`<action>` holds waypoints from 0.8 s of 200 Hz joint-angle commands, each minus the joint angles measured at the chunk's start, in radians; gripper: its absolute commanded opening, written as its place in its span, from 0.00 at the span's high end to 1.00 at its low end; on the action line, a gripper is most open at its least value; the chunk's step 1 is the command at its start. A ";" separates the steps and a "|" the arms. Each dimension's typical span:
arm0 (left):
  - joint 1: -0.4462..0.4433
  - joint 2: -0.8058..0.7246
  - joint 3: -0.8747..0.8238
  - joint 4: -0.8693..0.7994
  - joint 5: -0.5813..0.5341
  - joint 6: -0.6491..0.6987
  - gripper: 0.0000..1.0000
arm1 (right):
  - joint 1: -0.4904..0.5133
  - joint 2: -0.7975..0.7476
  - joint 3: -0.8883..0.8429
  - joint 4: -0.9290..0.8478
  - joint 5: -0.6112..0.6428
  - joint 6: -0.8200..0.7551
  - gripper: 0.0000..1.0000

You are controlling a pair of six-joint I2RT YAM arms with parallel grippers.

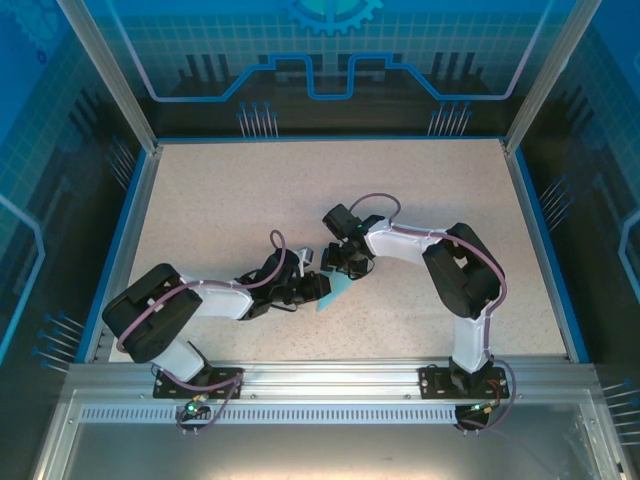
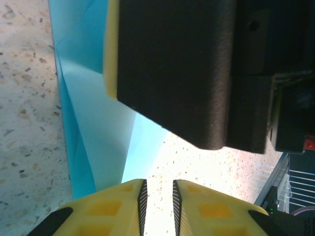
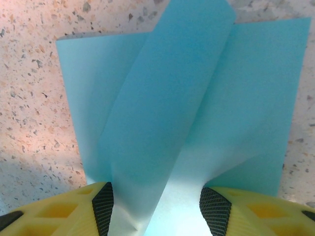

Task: Fold a paper plane with a square sheet of paper (pick it up from the middle)
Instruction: Fourth fold the wing at the center of the table.

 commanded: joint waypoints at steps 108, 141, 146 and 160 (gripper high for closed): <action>0.005 0.045 0.043 -0.107 -0.046 0.023 0.84 | 0.008 0.140 -0.068 -0.063 0.075 0.014 0.45; 0.005 0.054 0.045 -0.111 -0.043 0.019 0.84 | 0.008 0.146 -0.065 -0.063 0.069 0.009 0.45; 0.005 0.056 0.044 -0.112 -0.045 0.018 0.84 | 0.009 0.146 -0.064 -0.062 0.068 0.008 0.45; 0.005 0.059 0.042 -0.113 -0.043 0.012 0.85 | 0.009 0.144 -0.063 -0.057 0.060 0.006 0.45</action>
